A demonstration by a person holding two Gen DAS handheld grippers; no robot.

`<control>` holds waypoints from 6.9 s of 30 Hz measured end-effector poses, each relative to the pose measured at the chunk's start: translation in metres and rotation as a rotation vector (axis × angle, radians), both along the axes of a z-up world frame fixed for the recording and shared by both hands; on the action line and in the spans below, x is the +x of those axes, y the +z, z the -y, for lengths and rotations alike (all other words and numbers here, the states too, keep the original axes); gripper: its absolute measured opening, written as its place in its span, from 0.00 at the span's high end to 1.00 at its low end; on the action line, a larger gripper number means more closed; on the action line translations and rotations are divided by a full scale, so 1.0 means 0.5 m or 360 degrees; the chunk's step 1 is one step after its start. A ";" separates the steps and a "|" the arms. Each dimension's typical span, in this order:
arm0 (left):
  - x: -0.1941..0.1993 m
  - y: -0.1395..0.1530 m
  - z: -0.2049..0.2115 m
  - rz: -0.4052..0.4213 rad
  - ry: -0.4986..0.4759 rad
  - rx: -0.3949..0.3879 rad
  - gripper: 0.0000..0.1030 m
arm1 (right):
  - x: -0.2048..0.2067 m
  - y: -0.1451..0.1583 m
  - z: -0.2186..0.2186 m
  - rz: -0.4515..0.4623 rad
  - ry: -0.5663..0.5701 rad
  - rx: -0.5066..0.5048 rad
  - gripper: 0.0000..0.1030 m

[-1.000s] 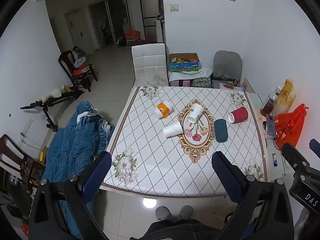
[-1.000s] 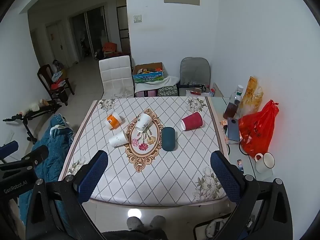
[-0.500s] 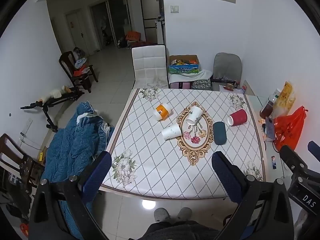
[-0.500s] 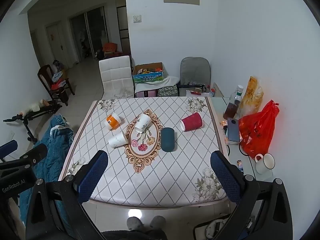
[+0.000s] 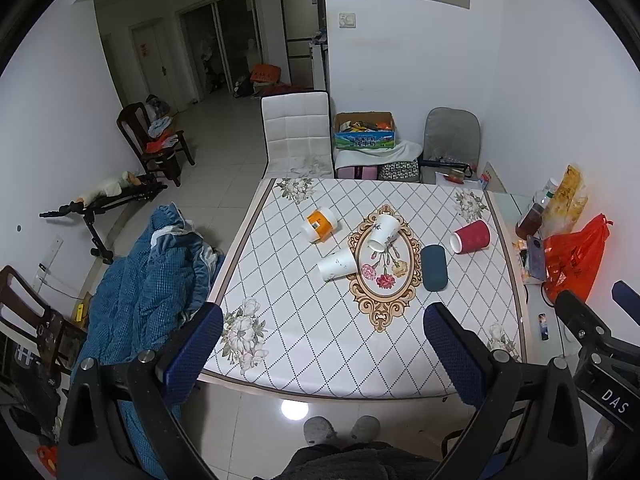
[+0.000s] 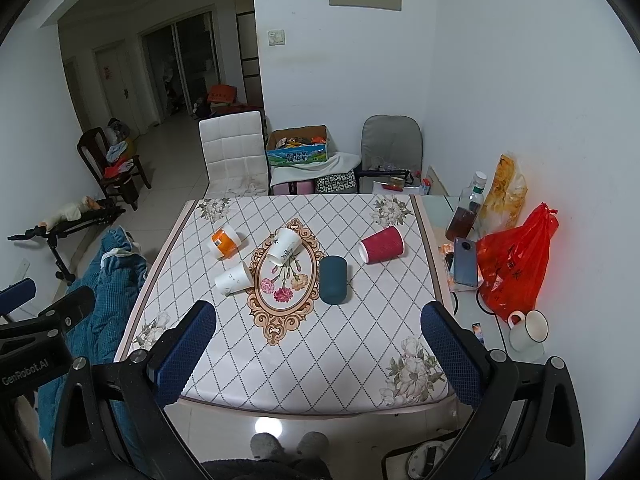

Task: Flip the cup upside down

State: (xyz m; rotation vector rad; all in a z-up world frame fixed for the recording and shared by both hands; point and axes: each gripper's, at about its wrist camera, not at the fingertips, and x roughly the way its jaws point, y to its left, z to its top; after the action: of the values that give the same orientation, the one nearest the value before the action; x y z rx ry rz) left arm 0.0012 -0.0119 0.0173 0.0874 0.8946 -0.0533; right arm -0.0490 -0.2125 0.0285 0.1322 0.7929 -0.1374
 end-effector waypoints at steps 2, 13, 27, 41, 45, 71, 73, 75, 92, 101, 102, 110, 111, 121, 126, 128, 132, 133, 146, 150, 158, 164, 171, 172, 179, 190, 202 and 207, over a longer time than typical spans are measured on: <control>0.000 0.001 0.005 0.0003 0.0002 0.0001 0.00 | 0.004 0.002 0.007 0.0002 0.0004 0.0002 0.00; -0.004 -0.001 0.000 0.0006 0.0001 -0.0005 0.00 | -0.003 0.014 0.007 0.0015 0.0027 0.0003 0.00; -0.005 0.000 0.002 0.0013 0.0004 -0.0008 0.00 | 0.000 0.019 0.006 0.0021 0.0030 0.0004 0.00; -0.005 0.000 0.001 0.0015 0.0003 -0.0011 0.00 | 0.003 0.026 0.004 0.0027 0.0032 0.0005 0.00; -0.006 0.000 0.001 0.0017 0.0004 -0.0010 0.00 | 0.002 0.026 0.005 0.0027 0.0033 0.0004 0.00; 0.074 -0.073 0.000 -0.0067 0.0156 0.0104 0.00 | 0.101 -0.063 0.028 -0.0141 0.0058 0.0101 0.00; 0.093 -0.099 -0.002 -0.0094 0.0182 0.0135 0.00 | 0.117 -0.099 0.032 -0.0189 0.0070 0.0110 0.00; 0.111 -0.123 -0.001 -0.0129 0.0206 0.0159 0.00 | 0.138 -0.136 0.035 -0.0235 0.0077 0.0112 0.00; 0.424 -0.401 0.002 -0.0530 0.0003 0.0425 0.00 | 0.332 -0.536 0.019 -0.0844 -0.0005 0.0182 0.00; 0.566 -0.578 0.089 -0.0725 -0.0523 0.0748 0.00 | 0.421 -0.705 0.013 -0.1170 -0.0126 0.0289 0.00; 0.575 -0.605 0.103 -0.0743 -0.0616 0.0801 0.00 | 0.428 -0.719 0.015 -0.1193 -0.0140 0.0297 0.00; 0.621 -0.735 0.155 -0.0869 -0.0958 0.0995 0.01 | 0.476 -0.797 0.024 -0.1334 -0.0255 0.0320 0.00; 0.626 -0.747 0.159 -0.0884 -0.0982 0.0993 0.01 | 0.480 -0.802 0.025 -0.1341 -0.0264 0.0322 0.00; 0.661 -0.806 0.170 -0.0957 -0.1131 0.0943 0.21 | 0.516 -0.817 0.025 -0.1453 -0.0434 0.0296 0.00; 0.680 -0.831 0.175 -0.0987 -0.1172 0.0908 0.39 | 0.539 -0.816 0.018 -0.1462 -0.0453 0.0294 0.00; 0.682 -0.832 0.174 -0.0984 -0.1178 0.0884 0.39 | 0.548 -0.812 0.018 -0.1461 -0.0461 0.0295 0.00; 0.695 -0.837 0.170 -0.0977 -0.1168 0.0850 0.40 | 0.562 -0.800 0.008 -0.1459 -0.0477 0.0290 0.00; 0.697 -0.837 0.167 -0.0978 -0.1161 0.0838 0.40 | 0.560 -0.801 0.013 -0.1459 -0.0478 0.0287 0.00; 0.736 -0.822 0.122 -0.1159 -0.0863 0.0496 0.41 | 0.567 -0.789 0.011 -0.1436 -0.0531 0.0284 0.00; 0.728 -0.817 0.100 -0.1247 -0.0749 0.0377 0.41 | 0.557 -0.782 0.016 -0.1414 -0.0537 0.0290 0.00; 0.686 -0.811 0.052 -0.1434 -0.0470 0.0053 0.41 | 0.524 -0.777 0.021 -0.1385 -0.0480 0.0290 0.00; 0.598 -0.811 0.082 -0.1546 -0.0322 -0.0168 0.41 | 0.497 -0.778 0.013 -0.1388 -0.0377 0.0280 0.00; 0.508 -0.827 0.165 -0.1610 -0.0212 -0.0296 0.41 | 0.439 -0.777 0.038 -0.1378 -0.0306 0.0240 0.00; 0.500 -0.831 0.171 -0.1611 -0.0203 -0.0300 0.41 | 0.432 -0.778 0.042 -0.1380 -0.0301 0.0231 0.00; 0.446 -0.850 0.189 -0.1629 -0.0093 -0.0359 0.41 | 0.337 -0.804 0.103 -0.1397 -0.0269 0.0204 0.00; 0.417 -0.862 0.214 -0.1587 -0.0050 -0.0326 0.40 | 0.252 -0.804 0.213 -0.1393 -0.0245 0.0199 0.00; 0.389 -0.885 0.244 -0.1573 -0.0042 -0.0265 0.38 | 0.252 -0.830 0.251 -0.1406 -0.0240 0.0191 0.00; 0.384 -0.890 0.263 -0.1546 -0.0069 -0.0171 0.31 | 0.257 -0.844 0.234 -0.1406 -0.0255 0.0191 0.00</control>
State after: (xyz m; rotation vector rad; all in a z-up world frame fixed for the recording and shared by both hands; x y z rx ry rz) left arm 0.1931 -0.1434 -0.4275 -0.0283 1.8576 -0.1940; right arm 0.0795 -0.3296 -0.3936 0.2552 1.6739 -0.3090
